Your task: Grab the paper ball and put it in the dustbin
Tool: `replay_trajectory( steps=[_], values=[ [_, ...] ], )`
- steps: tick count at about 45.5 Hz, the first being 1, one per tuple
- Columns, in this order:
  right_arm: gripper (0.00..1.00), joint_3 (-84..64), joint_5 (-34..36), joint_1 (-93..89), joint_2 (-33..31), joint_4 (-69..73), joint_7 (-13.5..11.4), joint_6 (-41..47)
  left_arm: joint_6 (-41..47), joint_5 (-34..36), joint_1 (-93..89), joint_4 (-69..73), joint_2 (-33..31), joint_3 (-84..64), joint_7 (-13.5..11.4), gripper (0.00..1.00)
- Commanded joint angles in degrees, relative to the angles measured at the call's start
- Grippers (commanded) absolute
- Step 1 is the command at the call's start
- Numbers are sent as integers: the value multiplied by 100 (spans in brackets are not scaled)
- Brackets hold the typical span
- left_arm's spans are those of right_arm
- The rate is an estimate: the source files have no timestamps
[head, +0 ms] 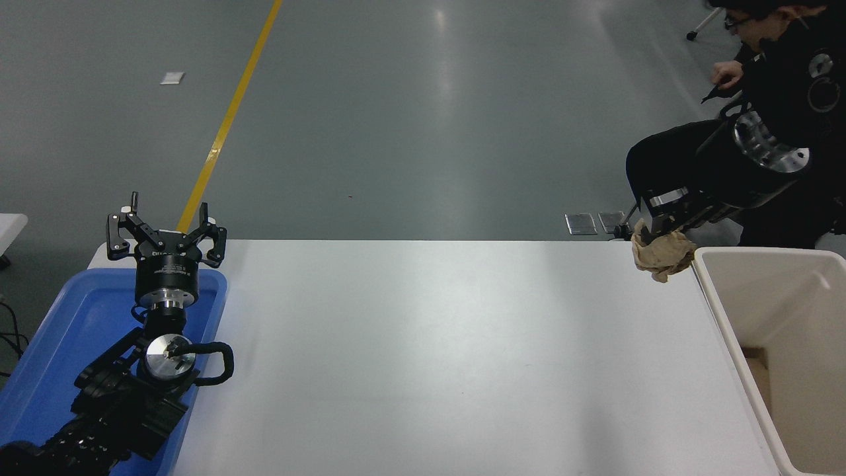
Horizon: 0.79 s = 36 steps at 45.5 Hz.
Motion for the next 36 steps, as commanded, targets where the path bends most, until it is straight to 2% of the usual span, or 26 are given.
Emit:
replay_trajectory(
  steps=[1, 7, 11, 17, 22, 27, 36],
  values=[
    [0, -214, -523, -394, -622, -752, 28, 52, 0, 0, -2, 0, 0, 0, 0, 99],
    [0, -117, -1095, -948, -1404, -1350, 71, -27, 0, 0, -2, 0, 0, 0, 0, 99],
    [0, 67, -1183, -1483, -1792, -1789, 150, -281, 0, 0, -2, 0, 0, 0, -9, 99],
    [0, 305, -1166, -2739, -1880, -2676, 186, -1221, 0, 0, -2, 0, 0, 0, 0, 99],
    [0, 542, -1034, -3978, -1810, -3590, 317, -2091, 0, 0, -2, 0, 0, 0, 0, 99],
    [0, 1139, -429, -5200, -1573, -4285, 326, -2646, 0, 0, -11, 0, 0, 0, 0, 99],
    [0, 1957, 1030, -6765, -800, -5541, 265, -3085, 0, 0, -11, 0, 0, 0, 0, 99]
  ],
)
